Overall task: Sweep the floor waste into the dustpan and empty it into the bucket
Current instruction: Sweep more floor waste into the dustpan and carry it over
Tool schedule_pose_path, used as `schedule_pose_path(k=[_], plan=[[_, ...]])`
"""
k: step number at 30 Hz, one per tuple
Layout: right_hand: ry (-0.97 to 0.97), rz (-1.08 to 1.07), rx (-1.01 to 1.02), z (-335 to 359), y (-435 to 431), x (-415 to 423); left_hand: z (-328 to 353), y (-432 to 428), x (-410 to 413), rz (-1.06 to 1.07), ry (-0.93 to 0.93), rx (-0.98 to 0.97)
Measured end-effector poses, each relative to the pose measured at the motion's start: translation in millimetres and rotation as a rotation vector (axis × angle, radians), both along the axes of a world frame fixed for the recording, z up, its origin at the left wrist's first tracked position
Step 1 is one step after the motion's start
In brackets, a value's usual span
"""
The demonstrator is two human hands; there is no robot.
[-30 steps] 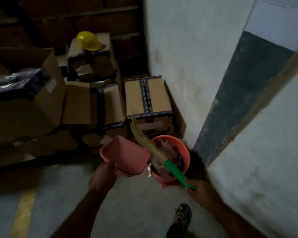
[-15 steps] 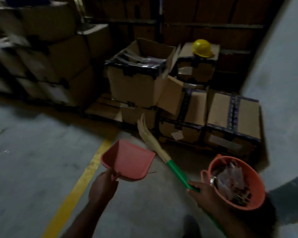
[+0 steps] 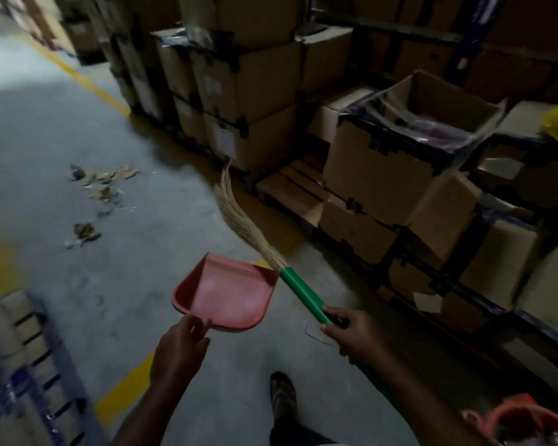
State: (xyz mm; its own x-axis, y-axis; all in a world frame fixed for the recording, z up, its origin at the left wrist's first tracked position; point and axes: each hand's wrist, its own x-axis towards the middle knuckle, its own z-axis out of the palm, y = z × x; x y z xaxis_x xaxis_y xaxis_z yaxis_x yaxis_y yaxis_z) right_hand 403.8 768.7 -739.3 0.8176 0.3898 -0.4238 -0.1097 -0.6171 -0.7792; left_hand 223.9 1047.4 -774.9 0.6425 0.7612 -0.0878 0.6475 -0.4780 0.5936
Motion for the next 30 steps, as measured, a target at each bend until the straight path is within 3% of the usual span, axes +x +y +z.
schedule_pose_path(k=[11,19,30], plan=[[0.011,0.328,0.083,21.7,249.2,110.9,19.7,144.7,30.1,0.317,0.02,0.007],[0.03,0.471,0.079,12.3,423.7,134.6,9.9,261.4,33.4,0.476,-0.022,-0.046],[-0.027,0.584,-0.046,18.8,673.6,125.2,-1.8,504.5,27.1,0.518,-0.027,-0.15]])
